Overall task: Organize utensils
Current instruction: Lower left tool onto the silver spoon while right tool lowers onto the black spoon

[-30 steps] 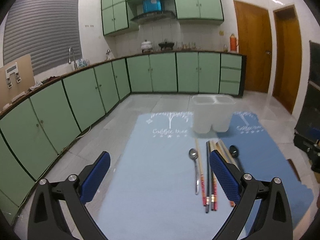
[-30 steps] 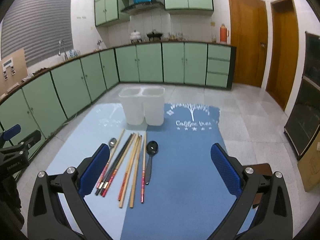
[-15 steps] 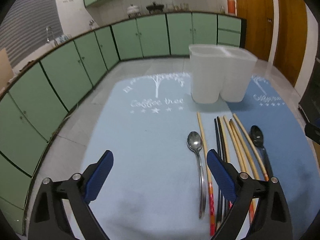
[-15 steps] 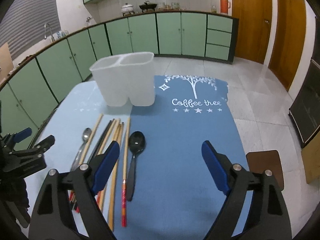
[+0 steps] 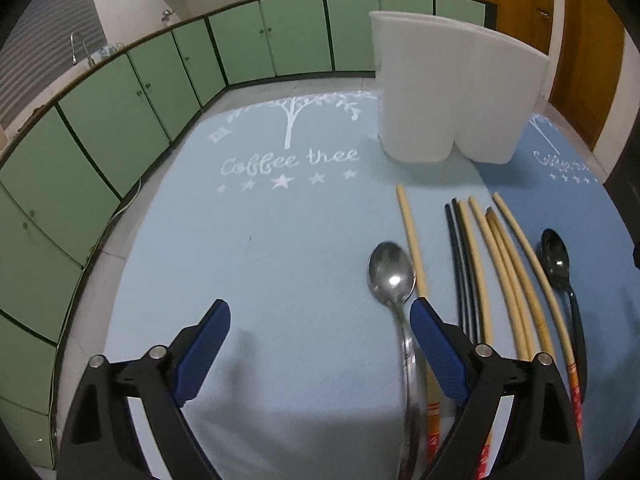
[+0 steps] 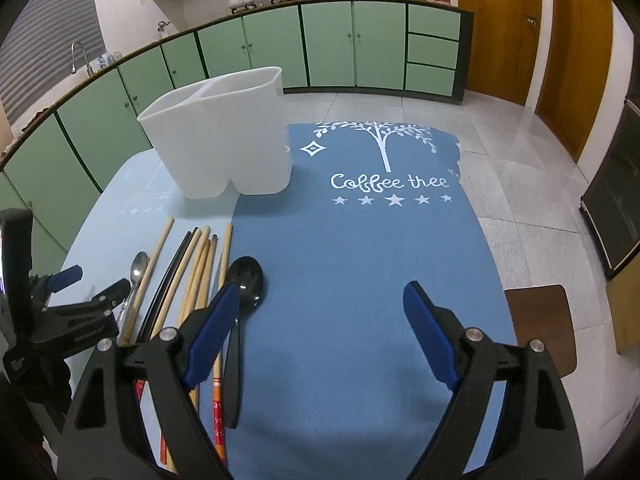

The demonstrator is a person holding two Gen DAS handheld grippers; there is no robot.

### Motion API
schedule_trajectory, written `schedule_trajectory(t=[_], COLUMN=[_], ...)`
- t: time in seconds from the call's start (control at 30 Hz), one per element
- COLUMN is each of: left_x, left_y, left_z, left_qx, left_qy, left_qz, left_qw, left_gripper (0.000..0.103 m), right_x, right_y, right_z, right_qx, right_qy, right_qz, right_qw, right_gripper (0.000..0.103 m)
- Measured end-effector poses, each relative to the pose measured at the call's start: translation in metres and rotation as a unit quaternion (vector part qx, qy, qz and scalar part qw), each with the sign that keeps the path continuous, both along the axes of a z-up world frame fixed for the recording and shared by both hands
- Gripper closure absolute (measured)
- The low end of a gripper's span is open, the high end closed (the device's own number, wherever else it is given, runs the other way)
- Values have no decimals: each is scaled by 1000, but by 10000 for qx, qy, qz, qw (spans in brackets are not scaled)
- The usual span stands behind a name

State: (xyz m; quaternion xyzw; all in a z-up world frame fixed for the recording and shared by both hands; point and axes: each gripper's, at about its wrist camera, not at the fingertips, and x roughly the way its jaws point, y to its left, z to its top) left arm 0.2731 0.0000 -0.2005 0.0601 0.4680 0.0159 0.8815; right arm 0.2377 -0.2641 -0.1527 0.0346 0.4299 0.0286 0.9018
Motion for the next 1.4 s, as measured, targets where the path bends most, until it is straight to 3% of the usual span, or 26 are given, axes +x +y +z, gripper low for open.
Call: schedule_trajectory(t=[0.43,0.7,1.17,1.4], left_x=[-4,0,46,41], left_y=[-5,7,-5,-3], left_z=[-11,-10,-11,-13], left_qx=[29,-166,-98,-422], left_qy=[118,119,169,175], left_qz=[-149,-41,-142,-214], left_qw=[9998,9998,9997,9987], left_gripper=[13,14,14,27], right_x=[4,6,17,28], right_y=[3,5,8,26], right_z=[-8,-15,-24,-36], right_qx=[17,-24,-87,-78], right_qy=[96,151,230,426], right_qz=[-15,-32,-12,277], right_qw=[10000,9999,9997,9987], right_gripper=[21,21,21,30])
